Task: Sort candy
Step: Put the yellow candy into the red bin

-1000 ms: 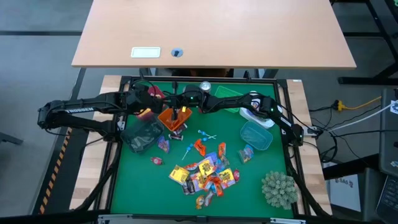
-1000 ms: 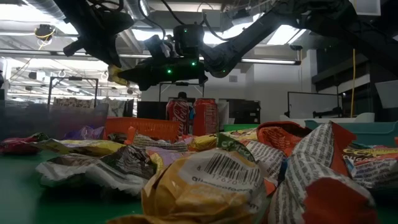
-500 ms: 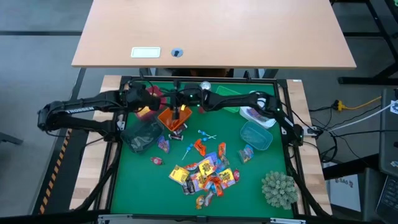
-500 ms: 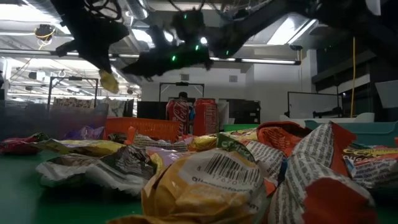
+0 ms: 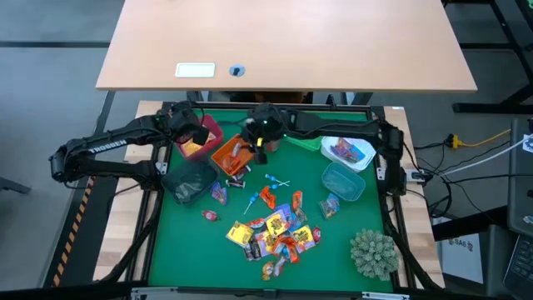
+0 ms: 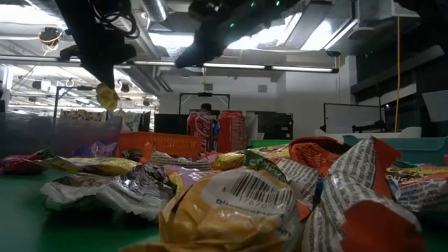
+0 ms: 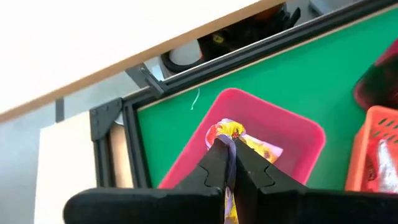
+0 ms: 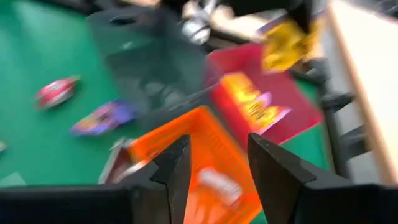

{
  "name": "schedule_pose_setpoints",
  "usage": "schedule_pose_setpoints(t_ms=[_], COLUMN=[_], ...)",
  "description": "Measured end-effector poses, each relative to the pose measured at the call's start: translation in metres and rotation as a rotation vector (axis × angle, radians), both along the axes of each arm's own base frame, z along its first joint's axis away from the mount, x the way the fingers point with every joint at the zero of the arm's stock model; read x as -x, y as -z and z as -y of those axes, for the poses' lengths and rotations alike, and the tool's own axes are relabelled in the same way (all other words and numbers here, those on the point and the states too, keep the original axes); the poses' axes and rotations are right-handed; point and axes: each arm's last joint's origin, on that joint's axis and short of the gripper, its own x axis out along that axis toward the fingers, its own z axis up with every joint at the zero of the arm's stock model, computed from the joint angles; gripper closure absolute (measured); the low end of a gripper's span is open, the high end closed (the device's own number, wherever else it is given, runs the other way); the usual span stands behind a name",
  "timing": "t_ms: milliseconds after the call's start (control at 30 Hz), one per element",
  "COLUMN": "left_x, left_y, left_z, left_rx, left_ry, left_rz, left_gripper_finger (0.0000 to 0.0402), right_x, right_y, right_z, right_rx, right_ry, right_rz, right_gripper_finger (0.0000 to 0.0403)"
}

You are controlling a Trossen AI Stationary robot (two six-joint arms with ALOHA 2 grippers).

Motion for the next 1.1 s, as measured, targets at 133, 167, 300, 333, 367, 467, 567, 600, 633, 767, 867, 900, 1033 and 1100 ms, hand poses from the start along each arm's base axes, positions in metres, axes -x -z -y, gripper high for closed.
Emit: schedule_pose_setpoints(t_ms=[133,167,300,333,367,467,567,600,633,767,867,900,1033,1100], left_x=[0.001,0.001,0.000,0.000,0.000,0.000,0.000,-0.001,-0.002,-0.006,-0.012,-0.015,-0.025,-0.031], left_y=[0.000,0.000,0.001,0.001,0.001,0.001,0.001,0.001,0.002,0.003,0.003,0.002,-0.001,-0.003], left_z=[-0.001,-0.001,0.000,0.000,0.000,0.000,0.000,0.001,0.001,0.006,0.012,0.015,0.028,0.037], left_rx=[-0.005,-0.004,0.017,0.018,0.018,0.021,0.041,0.055,0.072,0.181,0.258,0.277,0.315,0.310], left_ry=[0.030,0.046,0.091,0.092,0.091,0.095,0.109,0.120,0.134,0.233,0.333,0.368,0.508,0.573], left_rz=[-0.041,-0.054,-0.072,-0.072,-0.072,-0.070,-0.058,-0.048,-0.034,0.037,0.103,0.124,0.192,0.211], left_gripper_finger=[0.0401,0.0401,0.0380,0.0371,0.0361,0.0331,0.0305,0.0298,0.0292,0.0279,0.0277,0.0277,0.0277,0.0276], right_x=[0.014,0.017,0.026,0.030,0.032,0.041,0.050,0.053,0.056,0.067,0.076,0.078,0.089,0.096], right_y=[-0.003,-0.003,-0.003,-0.003,-0.003,-0.005,-0.008,-0.010,-0.011,-0.014,-0.019,-0.021,-0.018,-0.017], right_z=[-0.017,-0.022,-0.041,-0.045,-0.049,-0.058,-0.062,-0.063,-0.063,-0.062,-0.063,-0.063,-0.064,-0.064], right_rx=[-0.023,-0.027,-0.037,-0.040,-0.042,-0.047,-0.056,-0.060,-0.066,-0.093,-0.100,-0.104,-0.141,-0.155], right_ry=[-0.037,-0.046,-0.086,-0.095,-0.104,-0.124,-0.131,-0.129,-0.129,-0.107,-0.104,-0.102,-0.073,-0.057], right_rz=[-0.126,-0.152,-0.247,-0.277,-0.299,-0.364,-0.419,-0.432,-0.447,-0.515,-0.548,-0.553,-0.616,-0.629], right_gripper_finger=[0.0246,0.0246,0.0246,0.0246,0.0246,0.0246,0.0246,0.0246,0.0246,0.0246,0.0246,0.0246,0.0246,0.0246])
